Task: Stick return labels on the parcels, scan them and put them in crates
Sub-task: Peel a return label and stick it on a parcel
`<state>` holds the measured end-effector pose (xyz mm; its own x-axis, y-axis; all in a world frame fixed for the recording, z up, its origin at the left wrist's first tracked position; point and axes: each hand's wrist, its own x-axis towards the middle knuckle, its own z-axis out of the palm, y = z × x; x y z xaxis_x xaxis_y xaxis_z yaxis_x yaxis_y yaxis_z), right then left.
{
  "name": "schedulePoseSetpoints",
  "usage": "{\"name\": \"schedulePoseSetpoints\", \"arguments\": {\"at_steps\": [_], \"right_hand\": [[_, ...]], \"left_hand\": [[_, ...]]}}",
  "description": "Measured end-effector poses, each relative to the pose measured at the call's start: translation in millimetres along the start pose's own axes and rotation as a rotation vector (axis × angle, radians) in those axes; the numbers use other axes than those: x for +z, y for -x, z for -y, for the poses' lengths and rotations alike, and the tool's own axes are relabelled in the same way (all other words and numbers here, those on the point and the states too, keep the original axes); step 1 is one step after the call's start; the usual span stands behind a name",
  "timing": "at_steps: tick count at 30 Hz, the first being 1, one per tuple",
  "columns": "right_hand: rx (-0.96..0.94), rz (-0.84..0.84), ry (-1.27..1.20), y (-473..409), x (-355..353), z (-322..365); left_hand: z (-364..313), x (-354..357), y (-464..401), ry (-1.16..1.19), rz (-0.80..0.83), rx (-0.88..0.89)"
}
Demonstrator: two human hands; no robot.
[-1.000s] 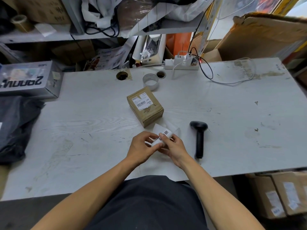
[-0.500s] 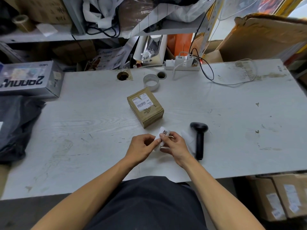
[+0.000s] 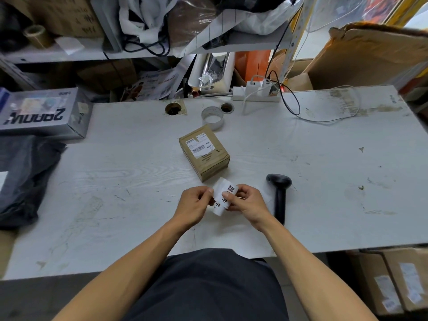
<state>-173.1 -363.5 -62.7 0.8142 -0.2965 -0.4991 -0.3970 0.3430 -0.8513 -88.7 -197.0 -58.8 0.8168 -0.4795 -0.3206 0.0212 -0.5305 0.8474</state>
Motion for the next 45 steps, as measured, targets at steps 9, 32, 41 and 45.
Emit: {"name": "schedulePoseSetpoints", "arguments": {"at_steps": [9, 32, 41, 45], "right_hand": [[-0.203, 0.011, 0.729, 5, -10, -30], [-0.099, -0.031, 0.216, -62, 55, 87], [-0.309, -0.253, 0.875, -80, 63, 69], [-0.3, -0.381, 1.005, -79, 63, 59]], "left_hand": [[1, -37, -21, 0.279, -0.272, -0.166], [-7, -82, -60, 0.331, 0.012, -0.227], [5, -68, -81, 0.368, -0.063, -0.229], [4, -60, -88, 0.396, 0.007, -0.32]]}}
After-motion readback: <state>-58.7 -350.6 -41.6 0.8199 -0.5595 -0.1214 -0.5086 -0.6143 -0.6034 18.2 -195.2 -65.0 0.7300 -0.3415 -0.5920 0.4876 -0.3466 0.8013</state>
